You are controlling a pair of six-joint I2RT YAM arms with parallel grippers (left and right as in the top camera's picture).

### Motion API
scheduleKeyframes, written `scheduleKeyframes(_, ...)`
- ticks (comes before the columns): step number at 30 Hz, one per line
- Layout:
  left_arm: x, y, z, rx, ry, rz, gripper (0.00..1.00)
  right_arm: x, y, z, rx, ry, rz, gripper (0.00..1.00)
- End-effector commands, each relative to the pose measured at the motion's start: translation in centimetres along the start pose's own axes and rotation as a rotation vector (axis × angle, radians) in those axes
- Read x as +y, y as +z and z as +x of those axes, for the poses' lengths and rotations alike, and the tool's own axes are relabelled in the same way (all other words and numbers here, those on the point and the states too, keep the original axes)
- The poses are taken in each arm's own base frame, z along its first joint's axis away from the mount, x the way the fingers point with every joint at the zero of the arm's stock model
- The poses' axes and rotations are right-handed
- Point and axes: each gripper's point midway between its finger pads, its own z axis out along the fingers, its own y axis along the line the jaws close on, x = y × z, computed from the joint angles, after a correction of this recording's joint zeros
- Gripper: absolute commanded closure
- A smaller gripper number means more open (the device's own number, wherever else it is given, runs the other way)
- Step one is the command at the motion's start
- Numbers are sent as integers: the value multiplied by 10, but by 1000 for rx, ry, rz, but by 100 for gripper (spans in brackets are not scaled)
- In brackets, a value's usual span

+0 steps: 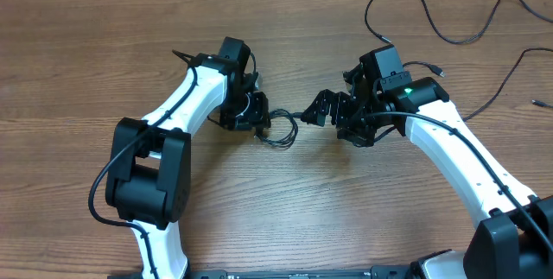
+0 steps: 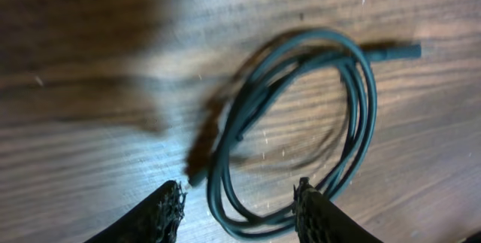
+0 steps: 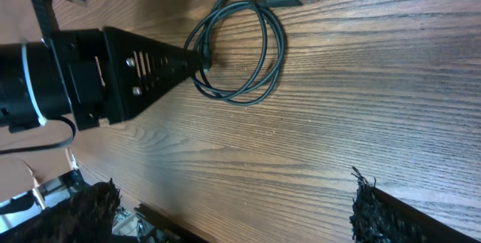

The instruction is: Untangle cables

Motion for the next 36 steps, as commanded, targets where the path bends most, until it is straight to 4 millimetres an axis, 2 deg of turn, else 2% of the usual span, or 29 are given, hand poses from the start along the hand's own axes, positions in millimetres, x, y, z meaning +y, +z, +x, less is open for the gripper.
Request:
scheduleKeyframes(1, 9, 2, -4, -5, -25, -7, 56, 1, 1, 4, 12, 0, -4, 0)
scheduleKeyframes(3, 11, 1, -6, -10, -29, -5, 62, 0, 1, 4, 13, 2, 2, 0)
scheduleKeyframes(5, 11, 1, -5, -9, -29, -6, 64, -1, 1, 4, 13, 2, 2, 0)
scheduleKeyframes(7, 11, 1, -4, -4, -28, -7, 60, -1, 1, 4, 13, 2, 2, 0)
scheduleKeyframes(10, 8, 3, 0, 8, -22, -10, 42, -1, 1, 4, 13, 2, 2, 0)
scheduleKeyframes(13, 4, 5, 2, 12, -8, -12, 42, -1, 1, 4, 13, 2, 2, 0)
scheduleKeyframes(20, 9, 6, 1, 1, 1, -63, 55, -2, 1, 6, 22, 8, 7, 0)
scheduleKeyframes(26, 12, 6, 0, -2, 1, -80, 54, -3, 1, 8, 30, 14, 13, 0)
scheduleKeyframes(31, 12, 6, 1, -1, 0, -80, 64, -4, 1, 9, 34, 18, 16, 0)
scheduleKeyframes(36, 13, 6, 3, 9, -3, -83, 65, -4, 1, 9, 34, 14, 16, 0)
